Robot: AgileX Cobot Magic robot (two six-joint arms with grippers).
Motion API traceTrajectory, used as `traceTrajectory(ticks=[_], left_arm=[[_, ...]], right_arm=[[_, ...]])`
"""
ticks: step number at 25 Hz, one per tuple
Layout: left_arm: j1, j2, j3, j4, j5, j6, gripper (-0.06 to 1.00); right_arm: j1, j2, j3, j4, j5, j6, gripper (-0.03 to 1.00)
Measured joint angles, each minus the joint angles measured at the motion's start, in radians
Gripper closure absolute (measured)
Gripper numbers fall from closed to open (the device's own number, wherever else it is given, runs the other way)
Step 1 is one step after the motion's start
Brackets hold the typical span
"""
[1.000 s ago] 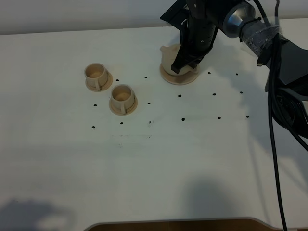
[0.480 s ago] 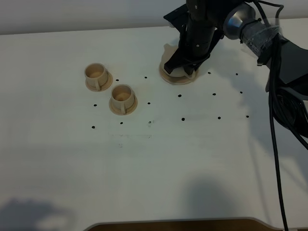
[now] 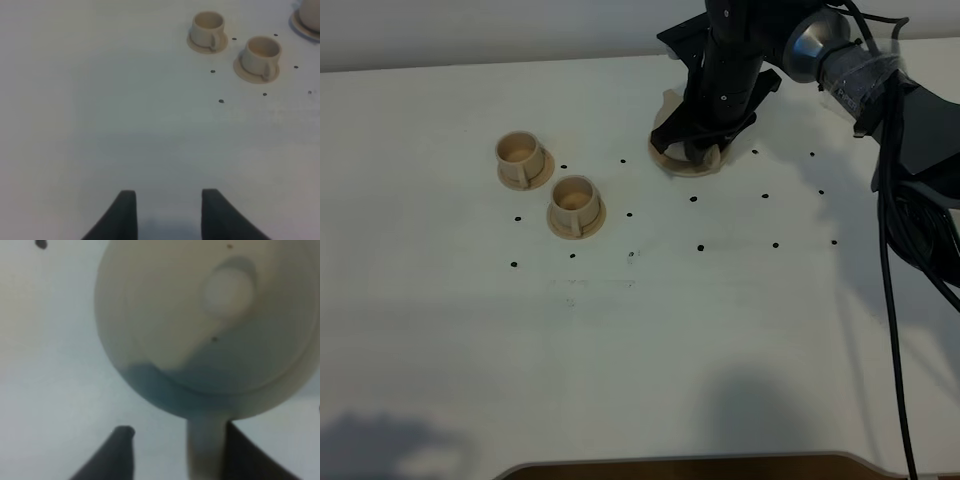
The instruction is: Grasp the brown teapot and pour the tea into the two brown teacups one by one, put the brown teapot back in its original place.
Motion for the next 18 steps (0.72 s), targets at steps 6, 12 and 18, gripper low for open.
traceTrajectory(ticks=[6,12,18], left_arm=[[0.000,0.000,0.000,0.000,0.000,0.000,0.61],[0.000,0.000,0.000,0.000,0.000,0.000,0.61],[0.000,0.000,0.000,0.000,0.000,0.000,0.61]], right_arm=[[0.002,0.000,0.013,0.002,-0.004,0.015,0.46],[0.005,0.000,0.073,0.001,-0.029,0.027,0.46],[0.007,-0.005,0.080,0.000,-0.031,0.031,0.46]])
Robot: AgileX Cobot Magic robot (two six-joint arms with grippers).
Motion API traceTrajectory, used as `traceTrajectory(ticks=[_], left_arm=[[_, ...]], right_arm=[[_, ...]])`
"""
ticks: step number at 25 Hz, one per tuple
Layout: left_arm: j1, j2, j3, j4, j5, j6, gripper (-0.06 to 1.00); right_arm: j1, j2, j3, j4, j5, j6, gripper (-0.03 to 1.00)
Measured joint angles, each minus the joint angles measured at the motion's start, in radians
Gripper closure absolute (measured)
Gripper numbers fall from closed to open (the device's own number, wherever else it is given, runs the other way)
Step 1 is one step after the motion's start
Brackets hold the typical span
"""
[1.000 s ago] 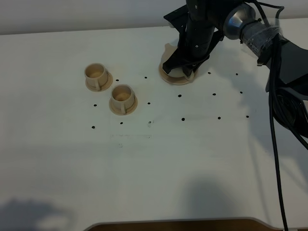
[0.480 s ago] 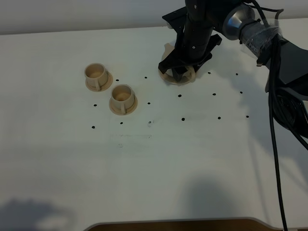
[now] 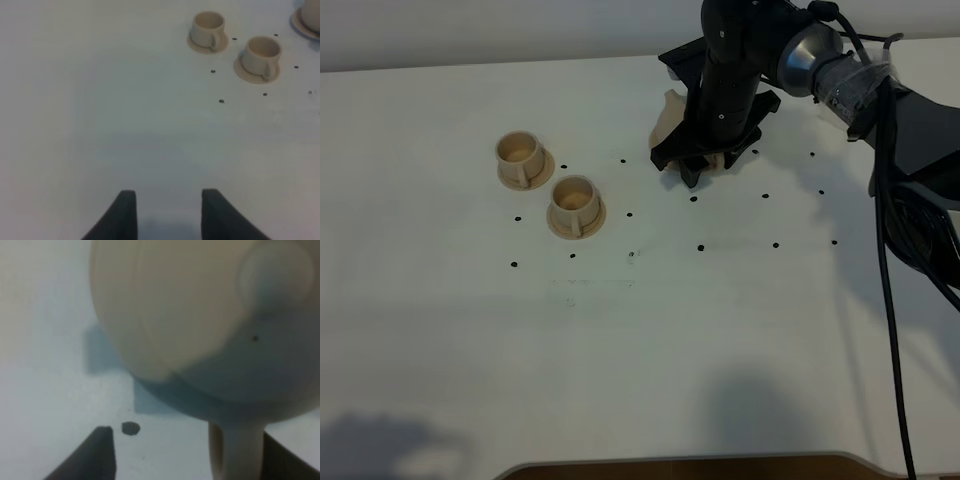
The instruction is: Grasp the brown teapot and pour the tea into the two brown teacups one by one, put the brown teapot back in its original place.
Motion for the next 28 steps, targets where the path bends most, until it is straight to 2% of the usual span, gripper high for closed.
traceTrajectory(ticks=[8,16,28], left_arm=[[0.000,0.000,0.000,0.000,0.000,0.000,0.61],[0.000,0.000,0.000,0.000,0.000,0.000,0.61],[0.000,0.000,0.000,0.000,0.000,0.000,0.61]], right_arm=[[0.001,-0.076,0.003,-0.030,-0.002,-0.010,0.46],[-0.013,-0.082,0.003,-0.050,-0.002,-0.148,0.48],[-0.013,-0.082,0.003,-0.053,-0.002,-0.112,0.52]])
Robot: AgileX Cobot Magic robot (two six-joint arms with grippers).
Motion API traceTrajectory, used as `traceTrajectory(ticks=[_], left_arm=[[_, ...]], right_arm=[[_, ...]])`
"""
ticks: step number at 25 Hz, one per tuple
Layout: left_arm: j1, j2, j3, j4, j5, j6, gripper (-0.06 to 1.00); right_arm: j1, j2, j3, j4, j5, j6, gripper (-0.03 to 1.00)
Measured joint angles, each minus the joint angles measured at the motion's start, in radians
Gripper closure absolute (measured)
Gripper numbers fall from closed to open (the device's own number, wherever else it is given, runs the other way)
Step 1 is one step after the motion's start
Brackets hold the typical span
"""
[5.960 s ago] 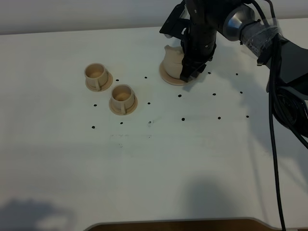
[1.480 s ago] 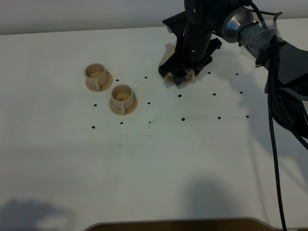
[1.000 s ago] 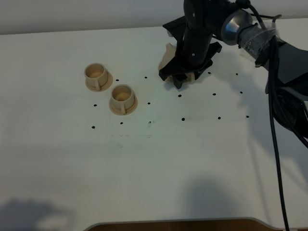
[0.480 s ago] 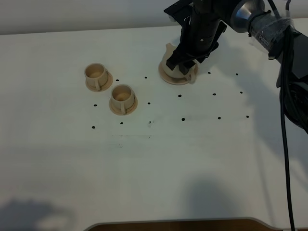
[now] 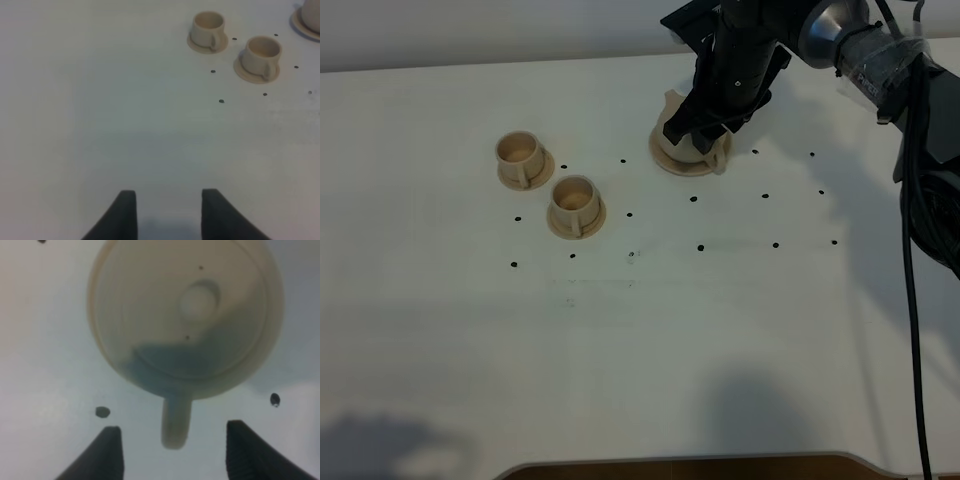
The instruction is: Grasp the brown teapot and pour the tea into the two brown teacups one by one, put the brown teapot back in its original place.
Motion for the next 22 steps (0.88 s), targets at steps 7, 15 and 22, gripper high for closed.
traceTrajectory(ticks=[7,15,22], left_arm=[[0.000,0.000,0.000,0.000,0.000,0.000,0.61],[0.000,0.000,0.000,0.000,0.000,0.000,0.61],[0.000,0.000,0.000,0.000,0.000,0.000,0.61]], right_arm=[[0.000,0.039,-0.016,-0.013,0.000,0.001,0.52],[0.002,0.044,-0.033,-0.053,0.000,0.001,0.58],[0.002,0.060,-0.034,-0.056,0.000,0.001,0.59]])
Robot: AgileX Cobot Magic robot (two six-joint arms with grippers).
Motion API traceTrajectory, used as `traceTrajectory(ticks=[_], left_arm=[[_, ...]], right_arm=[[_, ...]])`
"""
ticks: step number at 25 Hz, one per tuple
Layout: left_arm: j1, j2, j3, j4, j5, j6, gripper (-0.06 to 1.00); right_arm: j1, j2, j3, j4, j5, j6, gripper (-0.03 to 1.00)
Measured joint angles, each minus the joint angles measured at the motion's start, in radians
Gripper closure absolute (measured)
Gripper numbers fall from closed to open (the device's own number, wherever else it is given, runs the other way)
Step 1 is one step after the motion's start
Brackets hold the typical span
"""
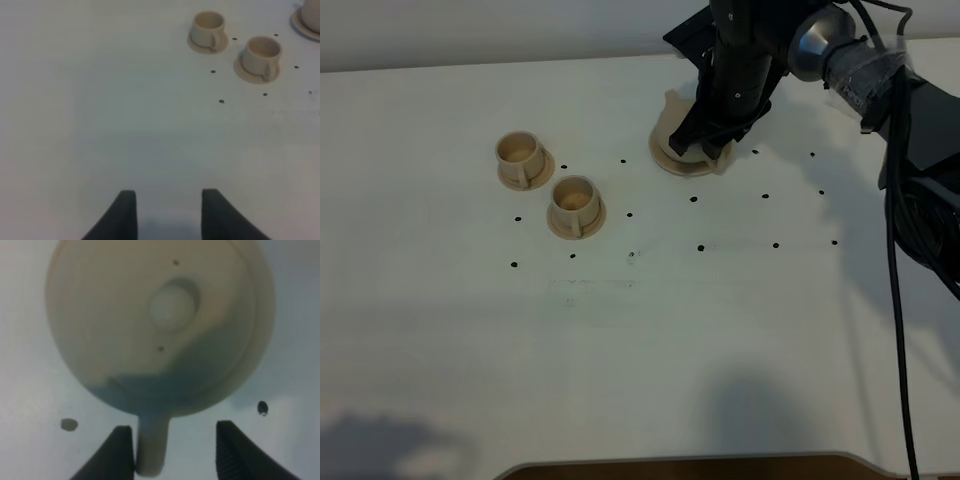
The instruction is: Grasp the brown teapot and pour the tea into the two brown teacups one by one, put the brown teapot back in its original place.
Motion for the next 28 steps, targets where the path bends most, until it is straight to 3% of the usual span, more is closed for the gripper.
traceTrajectory(ticks=[14,28], left_arm=[[0.000,0.000,0.000,0.000,0.000,0.000,0.61],[0.000,0.000,0.000,0.000,0.000,0.000,0.61]], right_arm=[[0.000,0.011,-0.001,-0.002,-0.019,-0.002,0.60],[0.001,0.016,-0.001,-0.008,-0.016,-0.002,0.71]])
